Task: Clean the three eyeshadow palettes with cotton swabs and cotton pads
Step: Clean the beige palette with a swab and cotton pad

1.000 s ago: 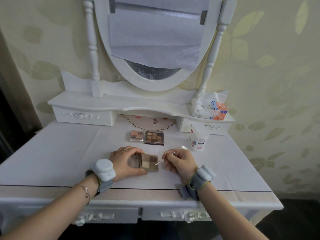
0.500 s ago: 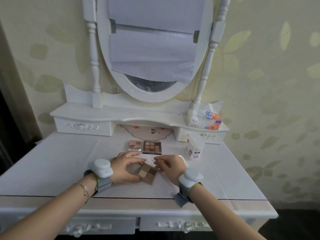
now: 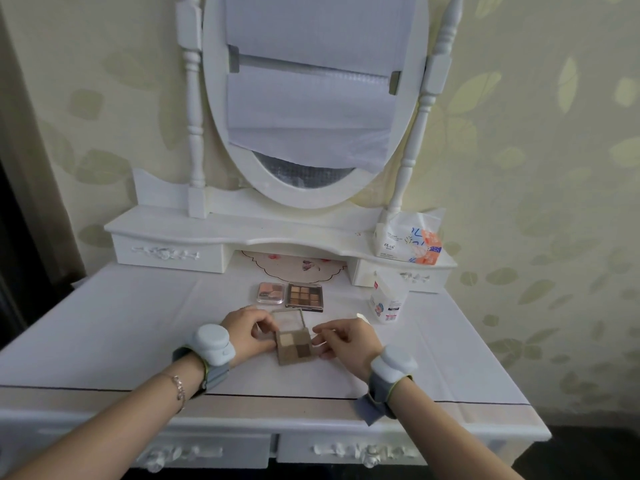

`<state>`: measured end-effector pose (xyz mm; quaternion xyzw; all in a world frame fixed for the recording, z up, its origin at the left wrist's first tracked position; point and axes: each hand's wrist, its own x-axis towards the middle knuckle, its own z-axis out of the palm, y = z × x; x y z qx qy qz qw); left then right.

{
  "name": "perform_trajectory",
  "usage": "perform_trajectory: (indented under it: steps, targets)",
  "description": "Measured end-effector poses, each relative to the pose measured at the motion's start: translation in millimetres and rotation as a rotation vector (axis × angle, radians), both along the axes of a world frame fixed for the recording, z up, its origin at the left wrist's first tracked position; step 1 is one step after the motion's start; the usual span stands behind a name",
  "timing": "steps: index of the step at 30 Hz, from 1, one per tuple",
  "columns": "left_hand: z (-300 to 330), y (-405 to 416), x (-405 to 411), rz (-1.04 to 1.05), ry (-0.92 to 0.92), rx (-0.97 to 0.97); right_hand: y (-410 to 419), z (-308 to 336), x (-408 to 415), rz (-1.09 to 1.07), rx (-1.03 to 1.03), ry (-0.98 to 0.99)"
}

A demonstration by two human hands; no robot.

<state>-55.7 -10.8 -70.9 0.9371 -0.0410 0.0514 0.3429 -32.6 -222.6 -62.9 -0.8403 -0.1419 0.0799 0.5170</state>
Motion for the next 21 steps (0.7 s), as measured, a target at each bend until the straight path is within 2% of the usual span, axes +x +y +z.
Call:
perform_trajectory:
  steps: [3,8,12,15,21]
  targets:
    - [-2,2,0,-0.015,0.022,-0.072,-4,3,-4,0.013,0.100,0.089]
    - [-5,7,-3,-0.095,0.131,-0.239,-16,12,1,-0.055,0.325,0.115]
    - [-7,10,-6,-0.182,0.178,-0.167,-13,16,3,-0.003,0.486,0.251]
    - [-9,7,-5,-0.208,0.165,-0.137,-2,17,2,0.090,0.399,0.255]
    - [-9,2,-4,-0.157,0.091,-0.136,11,14,6,0.172,0.084,0.069]
